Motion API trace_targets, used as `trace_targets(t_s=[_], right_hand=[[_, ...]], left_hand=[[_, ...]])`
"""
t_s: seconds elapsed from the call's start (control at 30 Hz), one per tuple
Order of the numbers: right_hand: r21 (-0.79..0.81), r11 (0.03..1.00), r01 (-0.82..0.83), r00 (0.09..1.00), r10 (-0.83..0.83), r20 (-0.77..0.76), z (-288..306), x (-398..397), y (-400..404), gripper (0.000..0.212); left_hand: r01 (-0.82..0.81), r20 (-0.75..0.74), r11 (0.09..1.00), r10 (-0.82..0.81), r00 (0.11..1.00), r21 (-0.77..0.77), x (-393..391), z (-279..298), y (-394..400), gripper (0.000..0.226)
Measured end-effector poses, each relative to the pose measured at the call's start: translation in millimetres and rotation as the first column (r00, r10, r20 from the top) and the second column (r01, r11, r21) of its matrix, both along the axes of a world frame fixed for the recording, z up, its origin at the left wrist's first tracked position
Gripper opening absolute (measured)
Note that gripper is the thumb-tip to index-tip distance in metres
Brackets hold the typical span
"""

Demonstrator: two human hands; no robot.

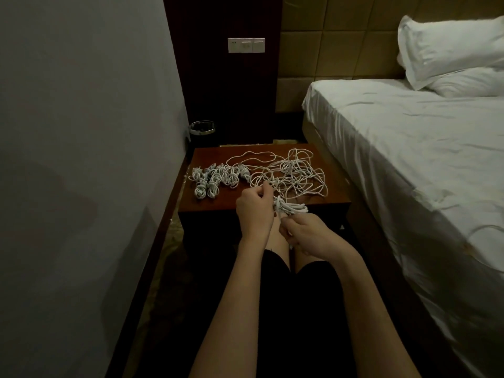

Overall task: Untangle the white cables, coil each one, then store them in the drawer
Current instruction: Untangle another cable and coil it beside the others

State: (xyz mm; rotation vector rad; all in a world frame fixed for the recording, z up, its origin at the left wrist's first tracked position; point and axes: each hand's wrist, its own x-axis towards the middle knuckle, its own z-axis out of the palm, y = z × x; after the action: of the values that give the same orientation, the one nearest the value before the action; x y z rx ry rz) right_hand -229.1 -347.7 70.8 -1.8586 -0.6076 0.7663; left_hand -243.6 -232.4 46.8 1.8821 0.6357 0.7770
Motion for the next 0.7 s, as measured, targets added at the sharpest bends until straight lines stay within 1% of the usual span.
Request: trace_targets(t_s=[0.07, 0.13, 0.17, 0.2, 0.27, 0.33, 0.4, 0.5, 0.57, 0.6, 0.63, 0.67, 0.7], right_hand=[[-0.089, 0.992, -0.089, 0.982, 0.102, 0.159, 5.6, -0.8, -1.0, 0.035], [-0.173, 0.980, -0.096, 0.924, 0.152, 0.350, 7.6, 1.7, -3.2, 0.037], [-0.171, 0.983, -0.073, 0.898, 0.139, 0.417, 8.8, 3.4, -4.7, 0.038], [-0.135, 0.990, -0.051, 0.882, 0.108, 0.458, 11.0, 3.6, -6.7, 0.039], [-0.006, 1.000, 0.002, 0.867, 0.001, 0.498, 13.8, 5.2, -11.5, 0.041], [0.069, 0.992, 0.101, 0.860, -0.122, 0.495, 12.9, 9.3, -16.7, 0.039], [0.122, 0.974, 0.190, 0.858, -0.225, 0.462, 4.4, 16.0, -20.0, 0.036], [0.204, 0.945, 0.255, 0.877, -0.315, 0.362, -5.7, 23.0, -22.1, 0.033], [0.258, 0.929, 0.265, 0.921, -0.323, 0.220, -8.5, 24.2, -23.0, 0.032], [0.255, 0.933, 0.255, 0.940, -0.301, 0.161, -10.0, 22.6, -22.0, 0.031], [0.224, 0.945, 0.238, 0.950, -0.275, 0.149, -13.2, 21.3, -19.8, 0.031], [0.165, 0.961, 0.224, 0.950, -0.253, 0.182, -16.2, 20.6, -16.8, 0.032], [0.091, 0.974, 0.208, 0.940, -0.224, 0.258, -19.6, 19.7, -13.0, 0.032]], left_hand=[[-0.016, -0.042, 0.998, 0.019, 0.999, 0.062, 2.0, -2.1, 2.3, 0.056], [0.004, -0.067, 0.995, 0.003, 0.998, 0.104, 2.3, -5.0, 0.9, 0.056], [0.034, -0.073, 0.993, -0.026, 0.997, 0.111, 1.8, -7.0, 0.0, 0.055], [0.078, -0.081, 0.991, -0.069, 0.994, 0.112, 1.1, -8.6, -0.6, 0.054], [0.199, -0.099, 0.972, -0.188, 0.977, 0.124, -1.5, -9.2, -3.1, 0.050], [0.316, -0.090, 0.940, -0.306, 0.948, 0.127, -3.7, -7.5, -6.4, 0.051], [0.367, -0.032, 0.927, -0.365, 0.930, 0.075, -4.9, -3.7, -9.8, 0.054], [0.380, 0.081, 0.921, -0.374, 0.924, -0.080, -5.1, -1.4, -10.7, 0.056], [0.365, 0.123, 0.913, -0.347, 0.930, -0.181, -5.0, -0.4, -11.7, 0.052], [0.345, 0.136, 0.911, -0.321, 0.937, -0.224, -4.1, -0.3, -12.0, 0.051], [0.319, 0.143, 0.911, -0.291, 0.946, -0.262, -2.7, -0.3, -12.6, 0.051], [0.283, 0.140, 0.914, -0.252, 0.957, -0.292, -1.4, 0.5, -13.0, 0.052], [0.234, 0.127, 0.922, -0.203, 0.971, -0.309, 0.6, 0.8, -12.5, 0.053]])
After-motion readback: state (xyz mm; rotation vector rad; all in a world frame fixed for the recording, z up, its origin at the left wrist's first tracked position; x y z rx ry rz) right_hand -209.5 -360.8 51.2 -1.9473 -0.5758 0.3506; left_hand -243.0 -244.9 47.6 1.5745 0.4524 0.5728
